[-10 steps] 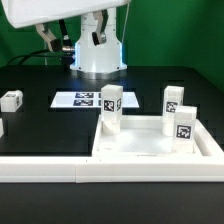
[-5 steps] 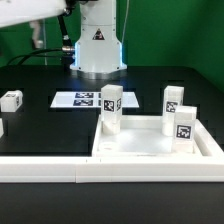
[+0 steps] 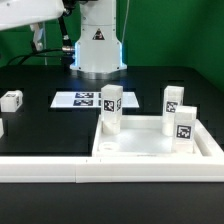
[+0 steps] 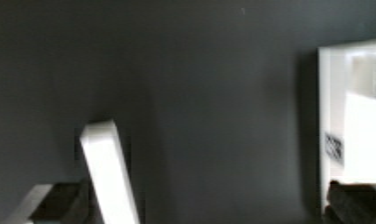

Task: Assemble square table

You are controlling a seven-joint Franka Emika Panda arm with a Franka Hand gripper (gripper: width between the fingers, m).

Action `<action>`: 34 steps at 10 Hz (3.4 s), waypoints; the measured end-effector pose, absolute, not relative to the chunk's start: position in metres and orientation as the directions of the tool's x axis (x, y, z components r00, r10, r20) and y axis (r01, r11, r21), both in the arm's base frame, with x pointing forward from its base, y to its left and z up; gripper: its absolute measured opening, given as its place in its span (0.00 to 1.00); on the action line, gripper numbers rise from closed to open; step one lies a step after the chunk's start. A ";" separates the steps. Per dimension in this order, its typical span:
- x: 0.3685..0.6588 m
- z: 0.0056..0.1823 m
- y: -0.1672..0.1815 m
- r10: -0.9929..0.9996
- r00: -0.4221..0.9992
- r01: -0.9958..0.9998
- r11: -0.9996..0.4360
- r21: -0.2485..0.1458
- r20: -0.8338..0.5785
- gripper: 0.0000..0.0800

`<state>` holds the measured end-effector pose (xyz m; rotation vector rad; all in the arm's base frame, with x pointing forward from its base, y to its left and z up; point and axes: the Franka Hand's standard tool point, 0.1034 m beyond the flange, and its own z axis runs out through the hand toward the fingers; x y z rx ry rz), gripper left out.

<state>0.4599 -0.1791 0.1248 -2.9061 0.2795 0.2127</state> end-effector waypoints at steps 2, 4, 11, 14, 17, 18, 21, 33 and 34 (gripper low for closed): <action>0.437 0.084 -0.229 -0.192 0.926 -0.238 -0.965 -0.109 -0.324 0.81; 0.420 0.060 -0.241 -0.185 0.862 -0.267 -0.957 -0.112 -0.471 0.81; 0.405 0.046 -0.236 -0.088 0.631 -0.284 -0.951 -0.124 -0.771 0.81; 0.401 0.043 -0.235 -0.096 0.627 -0.291 -0.950 -0.117 -0.773 0.81; 0.366 0.014 -0.223 -0.108 0.598 -0.308 -0.946 -0.103 -0.794 0.81; 0.354 0.012 -0.218 -0.110 0.571 -0.322 -0.941 -0.100 -0.813 0.81; 0.351 0.011 -0.217 -0.111 0.559 -0.330 -0.939 -0.097 -0.822 0.78; 0.401 0.072 -0.191 -0.110 0.580 -0.320 -0.942 -0.101 -0.807 0.36; 0.414 0.093 -0.180 -0.163 0.547 -0.362 -0.930 -0.056 -0.821 0.36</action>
Offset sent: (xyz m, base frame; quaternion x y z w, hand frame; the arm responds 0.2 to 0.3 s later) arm 0.0000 0.0000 0.0000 0.0000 -0.1938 0.0000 0.9810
